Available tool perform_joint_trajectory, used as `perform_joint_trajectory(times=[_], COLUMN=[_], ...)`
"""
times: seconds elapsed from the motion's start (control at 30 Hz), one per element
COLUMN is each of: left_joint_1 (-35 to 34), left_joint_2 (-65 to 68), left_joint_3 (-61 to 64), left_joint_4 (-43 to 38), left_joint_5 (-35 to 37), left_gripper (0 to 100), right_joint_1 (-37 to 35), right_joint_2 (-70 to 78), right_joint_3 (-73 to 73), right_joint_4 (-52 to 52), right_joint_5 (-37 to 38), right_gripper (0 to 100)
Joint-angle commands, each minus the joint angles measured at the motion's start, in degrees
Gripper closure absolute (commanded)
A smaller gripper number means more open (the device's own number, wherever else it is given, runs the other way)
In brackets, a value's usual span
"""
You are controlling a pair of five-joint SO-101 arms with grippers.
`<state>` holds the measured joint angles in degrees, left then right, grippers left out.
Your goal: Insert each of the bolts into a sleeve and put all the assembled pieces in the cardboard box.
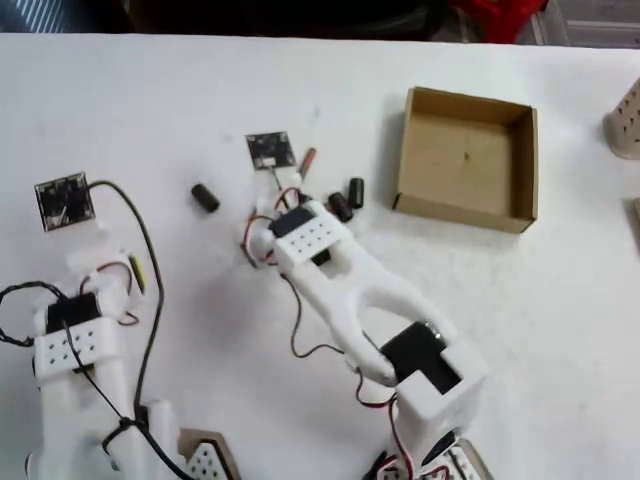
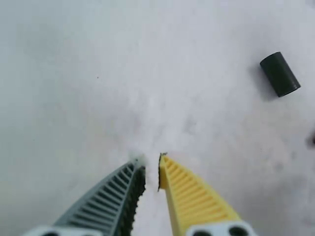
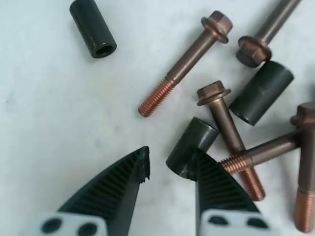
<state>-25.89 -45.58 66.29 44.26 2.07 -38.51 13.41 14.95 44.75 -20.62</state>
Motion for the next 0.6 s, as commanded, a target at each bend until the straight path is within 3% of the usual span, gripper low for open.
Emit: perform_joint_trajectory(times=[0.0,0.37,0.57], left_joint_1=[0.66,0.75,0.75], left_joint_2=[0.04,0.04,0.04], left_joint_3=[-0.44,0.44,0.53], left_joint_4=[-0.97,-1.32,-1.32], left_joint_5=[0.62,0.62,0.62], left_gripper=[92,92,92], right_joint_1=[1.36,2.24,3.47], right_joint_2=[-0.22,5.32,5.58], right_joint_3=[-2.37,-4.92,-4.92], right_joint_4=[-1.1,-0.92,-0.13], right_joint_5=[-0.26,-0.18,-3.78], right_gripper=[87.2,87.2,87.2])
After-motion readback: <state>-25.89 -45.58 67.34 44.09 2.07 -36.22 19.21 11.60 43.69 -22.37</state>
